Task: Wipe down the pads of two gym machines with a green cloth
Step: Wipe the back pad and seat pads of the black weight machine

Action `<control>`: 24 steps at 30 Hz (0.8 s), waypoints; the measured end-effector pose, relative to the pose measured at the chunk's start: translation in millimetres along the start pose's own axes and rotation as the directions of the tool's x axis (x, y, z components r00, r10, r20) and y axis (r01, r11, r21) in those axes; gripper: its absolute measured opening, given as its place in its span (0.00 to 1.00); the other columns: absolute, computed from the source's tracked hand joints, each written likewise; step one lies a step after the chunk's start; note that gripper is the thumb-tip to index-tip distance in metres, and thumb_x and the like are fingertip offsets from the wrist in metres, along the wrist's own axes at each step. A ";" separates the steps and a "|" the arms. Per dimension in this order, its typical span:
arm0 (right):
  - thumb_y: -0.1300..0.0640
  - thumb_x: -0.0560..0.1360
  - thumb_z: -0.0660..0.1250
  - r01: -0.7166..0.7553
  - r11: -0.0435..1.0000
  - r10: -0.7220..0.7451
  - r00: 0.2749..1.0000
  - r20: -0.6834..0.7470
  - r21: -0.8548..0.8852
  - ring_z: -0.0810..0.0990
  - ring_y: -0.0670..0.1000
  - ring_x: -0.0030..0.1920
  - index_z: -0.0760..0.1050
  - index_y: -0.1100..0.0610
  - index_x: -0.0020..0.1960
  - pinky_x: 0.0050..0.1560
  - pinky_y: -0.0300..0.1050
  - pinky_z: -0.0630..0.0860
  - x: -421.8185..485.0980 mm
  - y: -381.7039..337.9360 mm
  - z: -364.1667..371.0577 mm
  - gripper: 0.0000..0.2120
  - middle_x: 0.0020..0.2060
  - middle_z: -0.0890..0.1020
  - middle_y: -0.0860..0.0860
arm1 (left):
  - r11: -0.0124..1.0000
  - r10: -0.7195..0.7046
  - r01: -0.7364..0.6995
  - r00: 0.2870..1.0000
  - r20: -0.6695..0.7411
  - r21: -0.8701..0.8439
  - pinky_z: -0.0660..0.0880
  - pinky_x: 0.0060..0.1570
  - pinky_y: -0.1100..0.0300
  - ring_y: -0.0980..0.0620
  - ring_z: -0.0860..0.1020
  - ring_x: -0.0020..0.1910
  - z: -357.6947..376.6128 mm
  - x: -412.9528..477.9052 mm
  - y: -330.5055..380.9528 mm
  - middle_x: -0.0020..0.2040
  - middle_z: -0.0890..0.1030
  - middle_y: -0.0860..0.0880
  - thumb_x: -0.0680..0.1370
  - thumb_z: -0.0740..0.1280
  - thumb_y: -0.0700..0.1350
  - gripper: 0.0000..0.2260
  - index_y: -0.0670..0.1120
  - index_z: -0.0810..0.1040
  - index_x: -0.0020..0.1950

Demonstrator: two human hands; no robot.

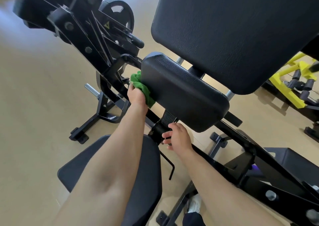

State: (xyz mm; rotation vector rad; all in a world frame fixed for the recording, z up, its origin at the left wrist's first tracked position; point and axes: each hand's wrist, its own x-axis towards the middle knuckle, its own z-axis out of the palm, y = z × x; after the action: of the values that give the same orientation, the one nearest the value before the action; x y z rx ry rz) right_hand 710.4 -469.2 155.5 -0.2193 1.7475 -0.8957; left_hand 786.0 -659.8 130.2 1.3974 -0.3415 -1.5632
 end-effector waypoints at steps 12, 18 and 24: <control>0.48 0.86 0.50 0.029 0.986 -0.013 0.995 0.100 -0.163 0.78 0.50 0.38 0.75 0.58 0.61 0.37 0.43 0.73 -4.8 -20.5 27.0 0.20 0.43 0.84 0.53 | 0.609 0.503 -0.684 0.725 0.471 0.402 0.76 0.54 0.59 0.59 0.78 0.48 21.4 -32.8 88.4 0.48 0.82 0.56 0.82 0.60 0.45 0.10 0.54 0.81 0.55; 0.47 0.86 0.49 -0.113 0.991 0.120 0.987 0.104 -0.068 0.79 0.50 0.37 0.76 0.58 0.62 0.36 0.43 0.72 -1.6 -5.4 20.4 0.21 0.40 0.84 0.52 | 0.829 0.211 -0.261 0.965 0.156 0.495 0.76 0.63 0.46 0.47 0.80 0.57 -14.7 -23.1 17.0 0.56 0.83 0.49 0.75 0.63 0.48 0.17 0.56 0.78 0.63; 0.52 0.85 0.52 -0.245 0.963 0.247 0.969 -0.011 0.115 0.80 0.53 0.40 0.76 0.59 0.61 0.42 0.45 0.73 -8.4 18.3 -15.5 0.17 0.43 0.84 0.54 | 0.865 0.017 -0.004 1.000 -0.021 0.501 0.70 0.68 0.48 0.39 0.73 0.66 9.5 -92.2 -18.2 0.71 0.73 0.41 0.83 0.55 0.48 0.23 0.48 0.63 0.78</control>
State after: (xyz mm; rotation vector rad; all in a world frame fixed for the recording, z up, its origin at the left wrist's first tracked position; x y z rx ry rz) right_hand 705.0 -444.8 151.3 0.0835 1.6975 -0.8141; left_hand 756.9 -581.9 175.1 1.8040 -0.7844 -1.5050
